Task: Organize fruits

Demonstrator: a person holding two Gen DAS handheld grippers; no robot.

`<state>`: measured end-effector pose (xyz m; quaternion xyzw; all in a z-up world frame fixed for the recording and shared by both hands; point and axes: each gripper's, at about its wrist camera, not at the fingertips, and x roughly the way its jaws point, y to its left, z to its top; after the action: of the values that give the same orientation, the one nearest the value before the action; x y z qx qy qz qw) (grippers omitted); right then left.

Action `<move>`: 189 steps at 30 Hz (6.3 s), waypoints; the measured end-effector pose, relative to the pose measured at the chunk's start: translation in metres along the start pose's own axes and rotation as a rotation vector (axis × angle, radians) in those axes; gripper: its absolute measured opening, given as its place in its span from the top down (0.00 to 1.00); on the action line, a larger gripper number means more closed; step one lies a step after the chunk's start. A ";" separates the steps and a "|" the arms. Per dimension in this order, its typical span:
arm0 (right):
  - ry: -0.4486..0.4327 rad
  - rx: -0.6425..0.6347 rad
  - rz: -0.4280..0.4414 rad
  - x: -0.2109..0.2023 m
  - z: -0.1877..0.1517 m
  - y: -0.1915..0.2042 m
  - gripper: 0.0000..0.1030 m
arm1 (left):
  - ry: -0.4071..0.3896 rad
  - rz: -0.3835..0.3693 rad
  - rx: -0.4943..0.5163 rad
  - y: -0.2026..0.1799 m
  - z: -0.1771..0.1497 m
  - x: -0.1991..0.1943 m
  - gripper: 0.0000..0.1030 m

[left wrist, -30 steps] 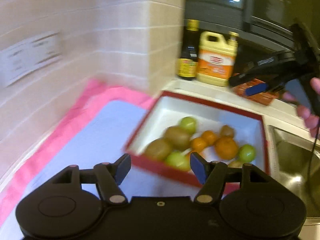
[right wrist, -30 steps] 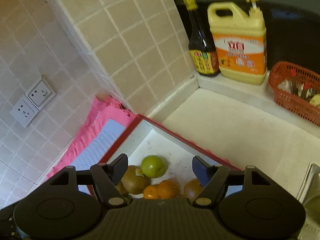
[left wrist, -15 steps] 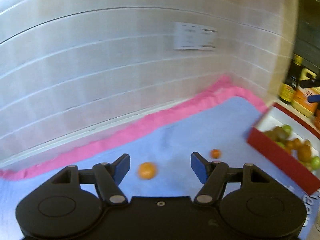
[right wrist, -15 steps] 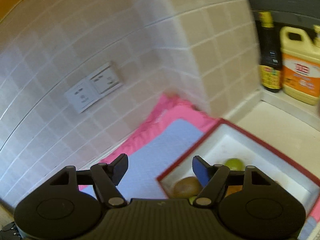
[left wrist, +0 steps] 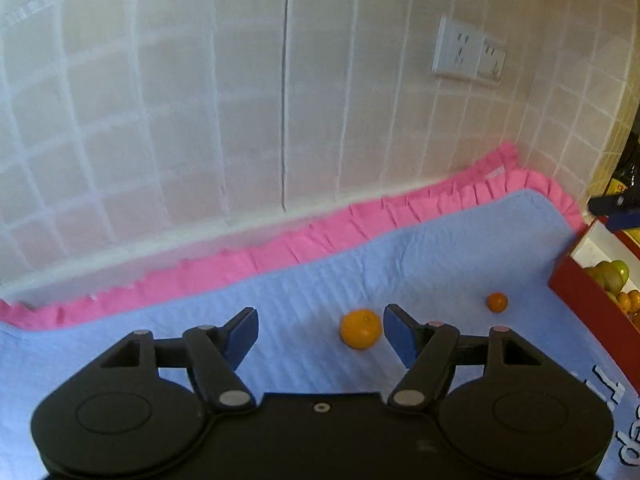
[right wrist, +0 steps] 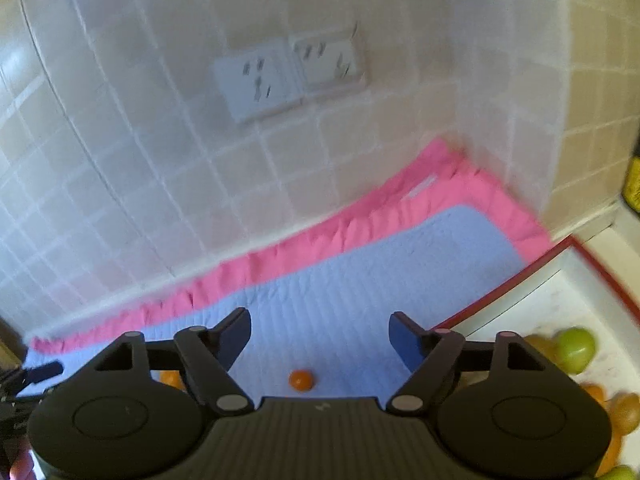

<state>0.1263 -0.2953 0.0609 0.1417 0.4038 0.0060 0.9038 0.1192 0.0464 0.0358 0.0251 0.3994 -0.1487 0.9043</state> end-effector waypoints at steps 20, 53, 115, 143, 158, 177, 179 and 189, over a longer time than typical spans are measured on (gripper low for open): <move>0.268 -0.041 -0.020 0.137 -0.046 0.025 0.51 | 0.173 -0.004 0.064 -0.023 -0.006 0.113 0.21; 0.135 0.016 0.009 0.078 -0.035 0.006 0.75 | 0.081 -0.063 0.159 -0.074 0.013 0.082 0.56; 0.299 -0.026 -0.536 -0.024 -0.104 -0.252 0.74 | 0.130 -0.472 0.667 -0.464 0.057 0.218 0.50; 0.018 0.100 -0.477 -0.101 -0.067 -0.167 0.23 | -0.131 -0.338 0.537 -0.342 0.081 0.074 0.22; -0.191 0.063 -0.517 -0.143 -0.069 -0.068 0.03 | -0.297 -0.253 0.395 -0.253 0.072 -0.050 0.06; -0.177 0.082 -0.495 -0.113 -0.097 -0.038 0.03 | -0.159 -0.064 0.321 -0.213 -0.001 -0.032 0.06; -0.167 0.080 -0.490 -0.110 -0.098 -0.037 0.03 | -0.154 -0.066 0.327 -0.213 -0.004 -0.032 0.06; -0.168 0.084 -0.482 -0.111 -0.097 -0.037 0.03 | -0.153 -0.079 0.336 -0.214 -0.005 -0.034 0.06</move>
<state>-0.0236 -0.3201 0.0704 0.0787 0.3492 -0.2380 0.9029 0.0324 -0.1487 0.0733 0.1485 0.2996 -0.2503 0.9086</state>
